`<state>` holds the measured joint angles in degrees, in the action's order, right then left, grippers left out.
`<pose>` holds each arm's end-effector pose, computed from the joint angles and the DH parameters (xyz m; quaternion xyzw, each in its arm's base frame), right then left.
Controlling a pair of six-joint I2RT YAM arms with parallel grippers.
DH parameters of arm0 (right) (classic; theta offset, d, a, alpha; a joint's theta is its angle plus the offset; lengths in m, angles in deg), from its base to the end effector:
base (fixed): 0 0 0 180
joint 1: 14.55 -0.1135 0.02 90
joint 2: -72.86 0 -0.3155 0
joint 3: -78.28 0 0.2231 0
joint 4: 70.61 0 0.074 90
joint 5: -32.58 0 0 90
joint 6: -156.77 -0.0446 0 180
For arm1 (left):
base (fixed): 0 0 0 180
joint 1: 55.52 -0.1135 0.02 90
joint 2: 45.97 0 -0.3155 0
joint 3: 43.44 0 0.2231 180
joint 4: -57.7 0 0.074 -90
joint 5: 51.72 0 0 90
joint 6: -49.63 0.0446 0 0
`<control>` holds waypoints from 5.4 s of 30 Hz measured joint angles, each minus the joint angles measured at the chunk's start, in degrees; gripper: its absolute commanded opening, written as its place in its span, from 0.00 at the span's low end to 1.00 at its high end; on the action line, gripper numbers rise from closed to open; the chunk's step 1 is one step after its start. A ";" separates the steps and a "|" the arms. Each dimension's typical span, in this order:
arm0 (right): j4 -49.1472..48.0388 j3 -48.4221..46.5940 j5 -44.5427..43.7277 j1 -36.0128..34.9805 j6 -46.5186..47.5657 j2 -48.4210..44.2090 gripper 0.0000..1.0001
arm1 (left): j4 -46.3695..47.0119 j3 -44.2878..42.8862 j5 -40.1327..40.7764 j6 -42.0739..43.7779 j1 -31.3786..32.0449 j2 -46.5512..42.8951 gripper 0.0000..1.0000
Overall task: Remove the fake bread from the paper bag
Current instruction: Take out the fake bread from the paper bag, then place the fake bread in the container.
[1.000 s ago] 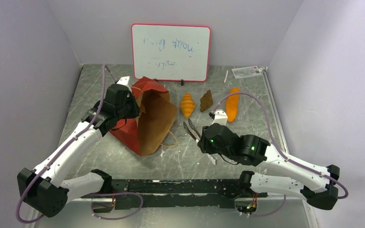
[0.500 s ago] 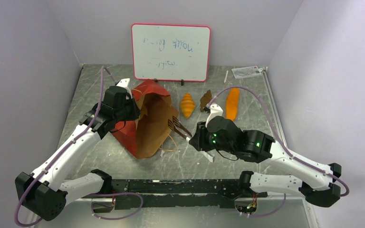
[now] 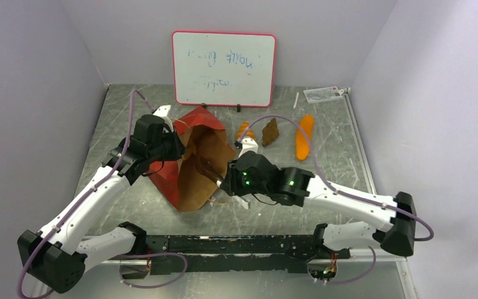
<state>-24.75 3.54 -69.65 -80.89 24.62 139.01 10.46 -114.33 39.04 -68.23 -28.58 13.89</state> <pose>0.0916 0.1854 0.3642 -0.1404 0.8810 0.3026 0.3355 0.1574 -0.0793 0.3590 -0.0102 0.8918 -0.2029 0.4043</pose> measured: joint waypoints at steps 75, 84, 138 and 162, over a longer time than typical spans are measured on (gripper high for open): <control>-63.30 17.14 32.87 20.92 -20.94 34.88 0.36 | -1.22 2.23 -9.01 2.97 -0.11 0.68 0.07; -66.88 17.16 34.67 21.11 -22.58 36.54 0.09 | -1.42 2.23 -9.38 3.26 -0.11 0.48 0.07; -16.17 20.44 22.71 24.26 -11.89 -14.60 0.00 | 0.44 -7.23 16.11 -11.76 0.17 16.94 0.08; 11.04 -1.36 -5.86 24.28 -5.55 -16.61 0.00 | -0.79 -8.57 18.05 -10.49 -0.22 17.16 0.08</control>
<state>-13.71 2.19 -75.51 -56.61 19.07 122.40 9.68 -122.90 57.09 -78.72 -28.80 31.05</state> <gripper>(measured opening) 0.161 0.081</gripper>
